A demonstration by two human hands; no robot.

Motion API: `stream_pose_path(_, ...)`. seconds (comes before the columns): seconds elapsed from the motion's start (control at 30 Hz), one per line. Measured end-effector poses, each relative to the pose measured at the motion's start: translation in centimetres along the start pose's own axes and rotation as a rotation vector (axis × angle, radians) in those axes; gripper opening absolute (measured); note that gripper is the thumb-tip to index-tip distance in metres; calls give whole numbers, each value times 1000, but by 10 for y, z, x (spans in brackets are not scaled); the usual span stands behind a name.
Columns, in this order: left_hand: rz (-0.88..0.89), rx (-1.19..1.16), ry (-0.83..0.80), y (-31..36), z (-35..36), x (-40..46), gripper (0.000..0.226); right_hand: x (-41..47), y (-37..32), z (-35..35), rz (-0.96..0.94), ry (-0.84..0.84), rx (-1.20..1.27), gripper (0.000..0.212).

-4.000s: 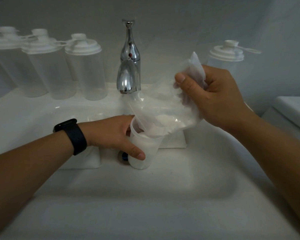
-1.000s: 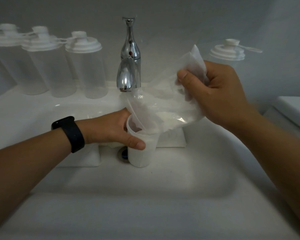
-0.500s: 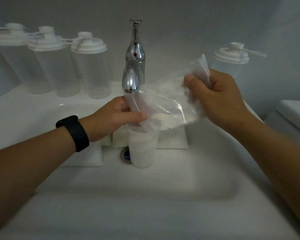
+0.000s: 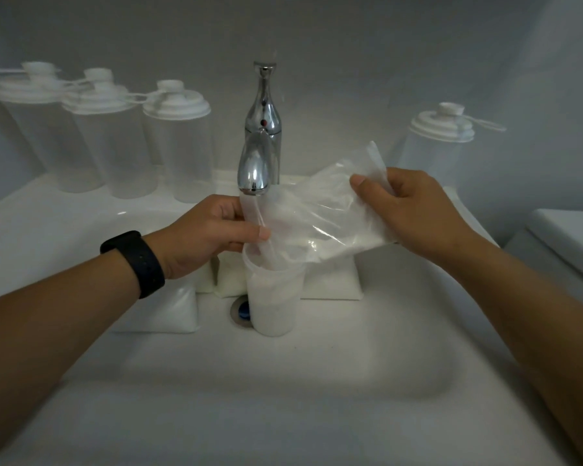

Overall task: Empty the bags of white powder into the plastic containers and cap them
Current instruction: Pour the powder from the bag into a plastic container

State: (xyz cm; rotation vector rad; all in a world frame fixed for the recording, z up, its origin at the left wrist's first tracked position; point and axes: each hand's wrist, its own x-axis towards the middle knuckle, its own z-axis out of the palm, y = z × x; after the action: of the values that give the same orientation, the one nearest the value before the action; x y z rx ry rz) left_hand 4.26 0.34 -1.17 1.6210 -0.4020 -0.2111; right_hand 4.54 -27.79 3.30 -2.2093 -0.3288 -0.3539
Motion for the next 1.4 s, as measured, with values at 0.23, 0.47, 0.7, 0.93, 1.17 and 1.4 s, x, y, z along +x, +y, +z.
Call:
stream_pose_path(0.23,-8,-29,-48,3,-2,-1,51,1,0,0,-135,84,2,53)
stream_pose_path(0.47,-37,-95,-50,5,-2,0,36,2,-2,-1,-171,168,59,47)
stream_pose_path(0.7,-32,-96,-18,6,1,1,21,-1,-7,-2,-210,219,73,50)
stream_pose_path(0.93,-23,-41,-46,-2,-5,1,35,0,-6,-6,-191,165,30,41)
stream_pose_path(1.17,18,6,-14,-3,-7,1,46,3,-2,-6,-199,127,-192,42)
stream_pose_path(1.4,24,-88,-40,1,-1,0,33,0,-8,-7,-165,100,61,27)
